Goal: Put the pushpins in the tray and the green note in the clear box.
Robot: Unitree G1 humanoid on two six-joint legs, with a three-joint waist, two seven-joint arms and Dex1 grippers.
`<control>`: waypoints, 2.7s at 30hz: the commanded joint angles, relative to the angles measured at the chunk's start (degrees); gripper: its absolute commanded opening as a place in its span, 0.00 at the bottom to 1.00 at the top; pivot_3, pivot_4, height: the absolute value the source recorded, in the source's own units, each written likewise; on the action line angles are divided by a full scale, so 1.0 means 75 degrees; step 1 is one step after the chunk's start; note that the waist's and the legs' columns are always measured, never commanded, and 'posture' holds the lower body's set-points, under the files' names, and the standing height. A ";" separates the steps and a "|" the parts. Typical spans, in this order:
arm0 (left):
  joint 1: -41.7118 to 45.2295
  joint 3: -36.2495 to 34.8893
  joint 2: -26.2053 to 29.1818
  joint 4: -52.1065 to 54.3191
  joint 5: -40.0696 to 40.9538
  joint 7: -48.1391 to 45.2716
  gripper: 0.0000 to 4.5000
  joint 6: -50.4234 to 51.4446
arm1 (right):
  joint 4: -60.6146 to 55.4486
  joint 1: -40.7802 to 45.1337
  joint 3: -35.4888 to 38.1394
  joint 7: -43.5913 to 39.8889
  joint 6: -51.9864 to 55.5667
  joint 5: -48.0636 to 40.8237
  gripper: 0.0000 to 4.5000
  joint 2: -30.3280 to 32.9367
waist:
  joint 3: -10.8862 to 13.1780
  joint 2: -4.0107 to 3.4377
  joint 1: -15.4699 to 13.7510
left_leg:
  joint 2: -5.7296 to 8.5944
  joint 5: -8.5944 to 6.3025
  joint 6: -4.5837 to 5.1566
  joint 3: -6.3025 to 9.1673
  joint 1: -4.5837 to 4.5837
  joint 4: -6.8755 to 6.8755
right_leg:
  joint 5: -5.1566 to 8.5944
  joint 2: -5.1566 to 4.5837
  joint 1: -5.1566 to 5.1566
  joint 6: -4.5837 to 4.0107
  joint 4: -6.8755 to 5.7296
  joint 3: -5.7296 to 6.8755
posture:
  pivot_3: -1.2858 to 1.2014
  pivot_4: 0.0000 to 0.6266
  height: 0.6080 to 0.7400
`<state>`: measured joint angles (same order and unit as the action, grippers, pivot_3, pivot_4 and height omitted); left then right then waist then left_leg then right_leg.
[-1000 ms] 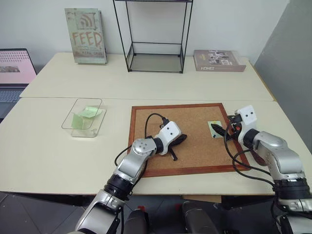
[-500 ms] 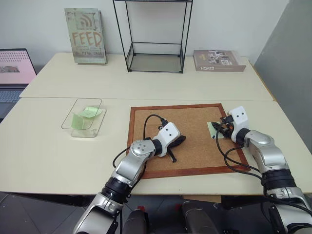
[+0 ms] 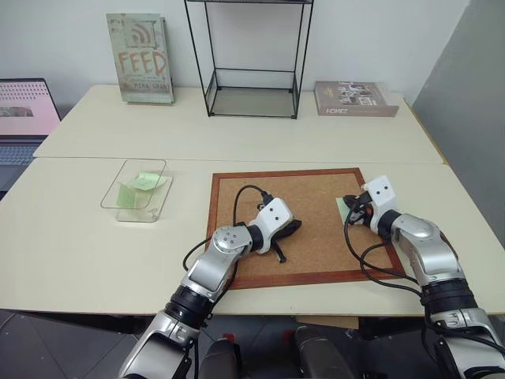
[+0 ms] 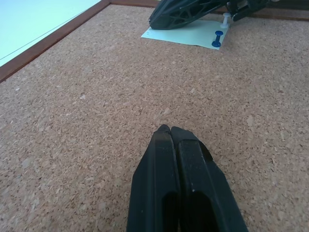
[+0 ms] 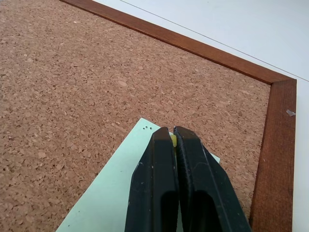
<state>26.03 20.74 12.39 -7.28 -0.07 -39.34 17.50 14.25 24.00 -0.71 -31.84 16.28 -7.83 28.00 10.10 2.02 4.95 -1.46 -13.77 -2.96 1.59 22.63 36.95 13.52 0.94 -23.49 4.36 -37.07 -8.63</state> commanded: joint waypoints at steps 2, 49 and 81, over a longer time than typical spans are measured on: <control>0.0006 0.0203 0.0060 -0.0223 -0.0236 -0.0011 0.00 0.0264 | -0.0995 -0.0125 0.0455 0.0108 0.0120 -0.0195 0.00 0.0125 | 0.0000 0.0000 -0.0006 | 0.0001 0.0000 0.0000 0.0000 0.0003 0.0000 | 0.0000 0.0000 -0.0001 0.0000 0.0001 0.0000 | 0.52 0.24 1.00; 0.0221 0.0305 0.0011 -0.0734 -0.0504 -0.0032 0.00 -0.0200 | -0.4169 -0.4418 0.2934 0.0540 0.2431 0.0074 0.31 0.1646 | -0.0011 -0.0008 -0.0019 | 0.0003 0.0006 0.0007 -0.0017 -0.0041 0.0007 | 0.0030 -0.0006 0.0029 -0.0044 0.0027 -0.0017 | 0.52 0.24 1.00; 0.0397 0.0290 0.0009 -0.0991 -0.0563 -0.0069 0.00 -0.0371 | -0.4679 -0.3179 0.1649 0.1181 0.1747 -0.0823 0.75 -0.0500 | -0.0009 0.0000 -0.0012 | -0.0001 0.0006 0.0007 -0.0016 -0.0025 0.0002 | 0.0031 -0.0010 0.0014 -0.0044 0.0046 -0.0013 | 0.52 0.24 1.00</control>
<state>29.55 22.15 12.09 -12.93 -2.63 -40.27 13.51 -21.73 -1.08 12.59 -24.07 31.81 -15.19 24.76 10.04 2.02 4.86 -1.48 -13.73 -2.90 1.47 22.44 36.96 13.76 0.87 -23.38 4.02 -36.73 -8.72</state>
